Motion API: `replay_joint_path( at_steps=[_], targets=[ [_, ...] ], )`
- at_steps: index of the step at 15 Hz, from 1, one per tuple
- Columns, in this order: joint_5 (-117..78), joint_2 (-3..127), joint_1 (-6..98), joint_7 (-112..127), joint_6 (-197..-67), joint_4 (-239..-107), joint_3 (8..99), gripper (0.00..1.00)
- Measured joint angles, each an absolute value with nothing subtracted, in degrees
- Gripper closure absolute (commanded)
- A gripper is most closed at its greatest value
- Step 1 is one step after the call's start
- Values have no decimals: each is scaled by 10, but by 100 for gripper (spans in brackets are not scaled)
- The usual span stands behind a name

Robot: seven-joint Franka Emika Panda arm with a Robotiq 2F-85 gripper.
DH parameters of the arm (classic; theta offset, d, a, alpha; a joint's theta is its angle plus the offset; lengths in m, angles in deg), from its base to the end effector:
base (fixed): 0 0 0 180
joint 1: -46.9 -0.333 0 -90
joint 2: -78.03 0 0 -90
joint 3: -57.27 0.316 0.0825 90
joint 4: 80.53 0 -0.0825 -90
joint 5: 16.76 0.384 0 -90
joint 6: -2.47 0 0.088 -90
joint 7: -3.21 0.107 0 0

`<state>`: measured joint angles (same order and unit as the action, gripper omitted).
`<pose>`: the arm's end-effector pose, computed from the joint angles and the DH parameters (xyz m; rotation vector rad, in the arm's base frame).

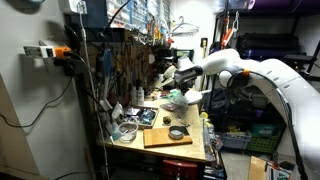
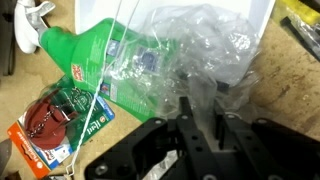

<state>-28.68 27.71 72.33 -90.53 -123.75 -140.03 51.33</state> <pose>0.6951 -0.3961 0.3442 2.2516 1.6018 -0.1342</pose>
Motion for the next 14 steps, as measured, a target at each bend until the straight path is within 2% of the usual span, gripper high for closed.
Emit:
replay_joint_path(
  at_steps=[8,14],
  targets=[
    [-271,283,720,-871,-1112,-1343,515,100],
    [-211,324,718,-794,-940,-1303,526,100]
  ],
)
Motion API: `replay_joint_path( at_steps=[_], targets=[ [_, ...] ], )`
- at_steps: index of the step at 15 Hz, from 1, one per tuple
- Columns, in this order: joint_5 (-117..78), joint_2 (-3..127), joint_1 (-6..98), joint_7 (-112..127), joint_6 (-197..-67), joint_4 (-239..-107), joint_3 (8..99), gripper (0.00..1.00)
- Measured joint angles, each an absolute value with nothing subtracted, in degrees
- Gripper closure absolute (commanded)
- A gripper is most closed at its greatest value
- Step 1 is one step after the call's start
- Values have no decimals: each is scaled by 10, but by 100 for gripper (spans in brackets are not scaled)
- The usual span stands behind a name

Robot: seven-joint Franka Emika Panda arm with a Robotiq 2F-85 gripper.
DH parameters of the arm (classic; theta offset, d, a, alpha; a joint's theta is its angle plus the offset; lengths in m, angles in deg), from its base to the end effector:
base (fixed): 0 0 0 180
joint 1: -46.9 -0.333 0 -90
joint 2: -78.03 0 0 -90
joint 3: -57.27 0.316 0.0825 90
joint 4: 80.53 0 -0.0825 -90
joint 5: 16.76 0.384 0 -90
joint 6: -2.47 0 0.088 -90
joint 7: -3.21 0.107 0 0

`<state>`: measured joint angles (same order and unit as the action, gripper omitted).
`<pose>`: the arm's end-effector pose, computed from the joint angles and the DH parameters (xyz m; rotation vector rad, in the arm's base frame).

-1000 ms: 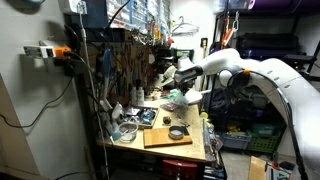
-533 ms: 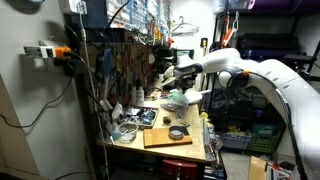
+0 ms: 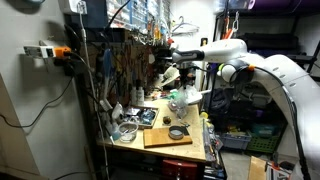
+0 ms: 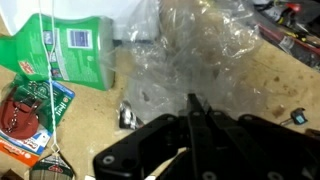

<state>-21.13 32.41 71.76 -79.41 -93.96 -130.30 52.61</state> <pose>0.6727 -0.3610 0.4375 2.7018 1.4058 -0.1512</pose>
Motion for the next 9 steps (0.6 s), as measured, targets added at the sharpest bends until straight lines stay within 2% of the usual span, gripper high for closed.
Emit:
replay_joint_path(
  at_steps=[9],
  targets=[
    [-101,336,719,-622,-835,-1243,536,100]
  ],
)
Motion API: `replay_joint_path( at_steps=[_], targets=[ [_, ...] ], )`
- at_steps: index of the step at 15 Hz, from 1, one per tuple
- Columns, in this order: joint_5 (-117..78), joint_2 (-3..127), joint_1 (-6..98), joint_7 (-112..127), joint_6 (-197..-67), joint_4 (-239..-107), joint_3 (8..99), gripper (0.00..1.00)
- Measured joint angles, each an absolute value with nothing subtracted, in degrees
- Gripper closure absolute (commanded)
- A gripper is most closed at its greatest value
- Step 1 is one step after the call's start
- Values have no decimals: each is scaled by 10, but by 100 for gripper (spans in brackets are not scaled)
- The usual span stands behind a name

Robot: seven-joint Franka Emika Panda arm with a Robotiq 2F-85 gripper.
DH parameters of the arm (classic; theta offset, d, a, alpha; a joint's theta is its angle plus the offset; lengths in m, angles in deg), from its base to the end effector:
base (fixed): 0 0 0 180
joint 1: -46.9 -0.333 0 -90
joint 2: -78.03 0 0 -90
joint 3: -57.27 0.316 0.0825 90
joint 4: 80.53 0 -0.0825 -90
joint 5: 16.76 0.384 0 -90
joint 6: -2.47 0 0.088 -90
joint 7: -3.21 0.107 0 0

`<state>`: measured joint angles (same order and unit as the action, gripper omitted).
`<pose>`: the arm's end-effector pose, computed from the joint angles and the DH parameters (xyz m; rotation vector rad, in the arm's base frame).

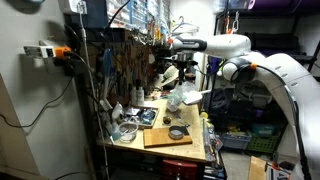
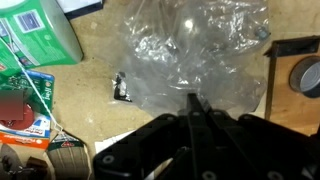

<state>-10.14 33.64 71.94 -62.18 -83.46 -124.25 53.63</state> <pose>0.6690 -0.3279 0.4867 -2.8981 -0.9993 -0.0398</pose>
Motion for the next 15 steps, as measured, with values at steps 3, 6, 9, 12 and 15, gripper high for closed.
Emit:
replay_joint_path(
  at_steps=[3,6,9,12,15],
  targets=[
    [-63,332,721,-546,-837,-1226,538,100],
    [-39,322,725,-482,-849,-1210,538,100],
    [-26,306,728,-420,-868,-1197,538,100],
    [-20,288,729,-369,-891,-1188,538,100],
    [-21,264,729,-330,-919,-1180,535,100]
  ],
)
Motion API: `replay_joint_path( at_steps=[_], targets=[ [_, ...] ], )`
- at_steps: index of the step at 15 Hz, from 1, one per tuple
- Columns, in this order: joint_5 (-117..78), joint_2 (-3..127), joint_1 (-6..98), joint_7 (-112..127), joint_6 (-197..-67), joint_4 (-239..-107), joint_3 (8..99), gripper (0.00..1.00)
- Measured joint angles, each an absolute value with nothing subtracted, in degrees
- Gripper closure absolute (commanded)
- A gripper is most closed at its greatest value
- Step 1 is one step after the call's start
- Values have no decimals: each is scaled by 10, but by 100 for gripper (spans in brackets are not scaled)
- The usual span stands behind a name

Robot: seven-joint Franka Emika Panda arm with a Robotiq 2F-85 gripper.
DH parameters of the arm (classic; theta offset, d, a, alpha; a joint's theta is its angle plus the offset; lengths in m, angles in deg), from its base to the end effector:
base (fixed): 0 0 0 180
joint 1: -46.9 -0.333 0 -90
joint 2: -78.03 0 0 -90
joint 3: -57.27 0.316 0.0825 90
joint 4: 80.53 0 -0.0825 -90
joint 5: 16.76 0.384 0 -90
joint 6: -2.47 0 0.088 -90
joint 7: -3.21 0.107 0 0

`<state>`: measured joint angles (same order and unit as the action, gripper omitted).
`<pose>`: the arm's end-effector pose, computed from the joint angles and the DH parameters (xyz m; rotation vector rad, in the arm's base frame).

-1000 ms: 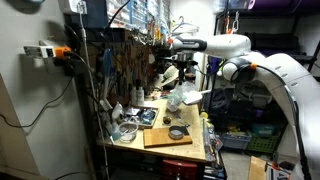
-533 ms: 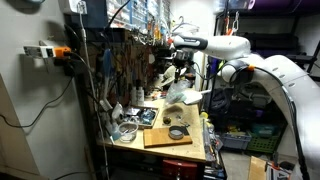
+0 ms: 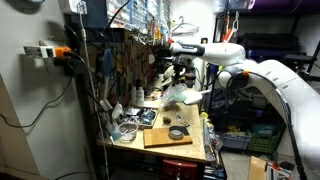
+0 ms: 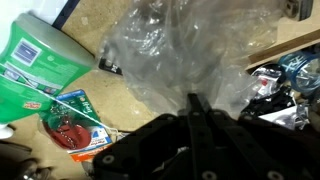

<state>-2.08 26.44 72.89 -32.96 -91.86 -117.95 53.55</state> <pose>0.7007 -0.3413 0.4580 -2.9979 -0.1986 -0.2845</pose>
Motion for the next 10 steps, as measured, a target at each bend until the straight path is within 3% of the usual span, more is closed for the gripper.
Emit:
replay_joint_path(
  at_steps=[5,10],
  targets=[
    [-39,228,724,-301,-917,-1175,522,100],
    [-91,193,722,-298,-781,-1155,528,100]
  ],
)
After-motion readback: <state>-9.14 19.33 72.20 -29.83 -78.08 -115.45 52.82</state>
